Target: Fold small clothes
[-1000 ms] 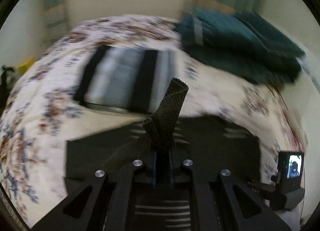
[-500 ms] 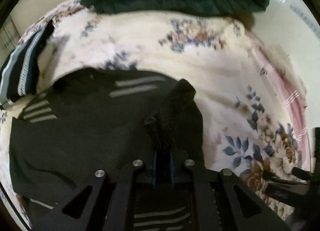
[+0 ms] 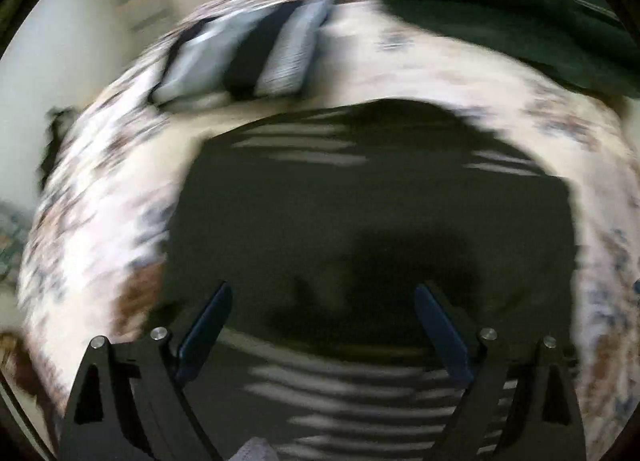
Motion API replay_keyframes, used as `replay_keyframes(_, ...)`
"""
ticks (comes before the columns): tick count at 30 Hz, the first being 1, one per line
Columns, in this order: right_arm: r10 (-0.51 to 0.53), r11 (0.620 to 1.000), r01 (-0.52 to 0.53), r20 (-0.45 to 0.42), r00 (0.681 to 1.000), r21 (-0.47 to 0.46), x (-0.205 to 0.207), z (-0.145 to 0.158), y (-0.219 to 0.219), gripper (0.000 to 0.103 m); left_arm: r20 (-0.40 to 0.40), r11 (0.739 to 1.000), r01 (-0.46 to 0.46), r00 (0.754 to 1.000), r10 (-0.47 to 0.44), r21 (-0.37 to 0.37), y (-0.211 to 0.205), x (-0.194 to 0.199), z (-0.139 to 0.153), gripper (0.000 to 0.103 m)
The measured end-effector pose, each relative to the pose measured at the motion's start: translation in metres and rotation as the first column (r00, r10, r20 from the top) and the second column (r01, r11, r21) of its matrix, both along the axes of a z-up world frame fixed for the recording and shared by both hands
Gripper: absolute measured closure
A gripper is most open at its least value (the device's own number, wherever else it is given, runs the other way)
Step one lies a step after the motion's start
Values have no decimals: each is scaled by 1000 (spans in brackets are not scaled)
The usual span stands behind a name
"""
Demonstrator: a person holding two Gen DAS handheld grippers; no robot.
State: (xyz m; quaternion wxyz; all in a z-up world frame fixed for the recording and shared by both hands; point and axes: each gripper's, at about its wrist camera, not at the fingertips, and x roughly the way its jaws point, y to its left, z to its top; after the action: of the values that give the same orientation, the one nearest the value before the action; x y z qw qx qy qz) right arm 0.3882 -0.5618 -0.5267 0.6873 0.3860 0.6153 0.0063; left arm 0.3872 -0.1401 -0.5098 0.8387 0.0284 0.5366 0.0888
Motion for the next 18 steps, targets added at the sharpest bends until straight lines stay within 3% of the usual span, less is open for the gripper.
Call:
replay_keyframes(5,151,989,-151,-58,987,11,57,-34,54,53,-43,970,-204,977,211,132,89,-21,-23,10)
replay_keyframes(8,191,982,-191,-78,978,12,74,-46,86,53,-40,953,-265,961,273,147,116,-28,-32,10)
replay_keyframes(10,231,972,-234,-89,969,-24,78,-53,107,54,-37,950,-283,956,290,132,124,-31,-37,10)
replay_keyframes(13,280,934,-295,-101,955,-201,84,-47,134,54,-54,949,-301,950,307,97,133,-34,-44,10)
replay_keyframes(18,200,947,-221,-108,974,-233,77,-33,151,54,-55,956,-288,955,291,59,146,-24,-44,10)
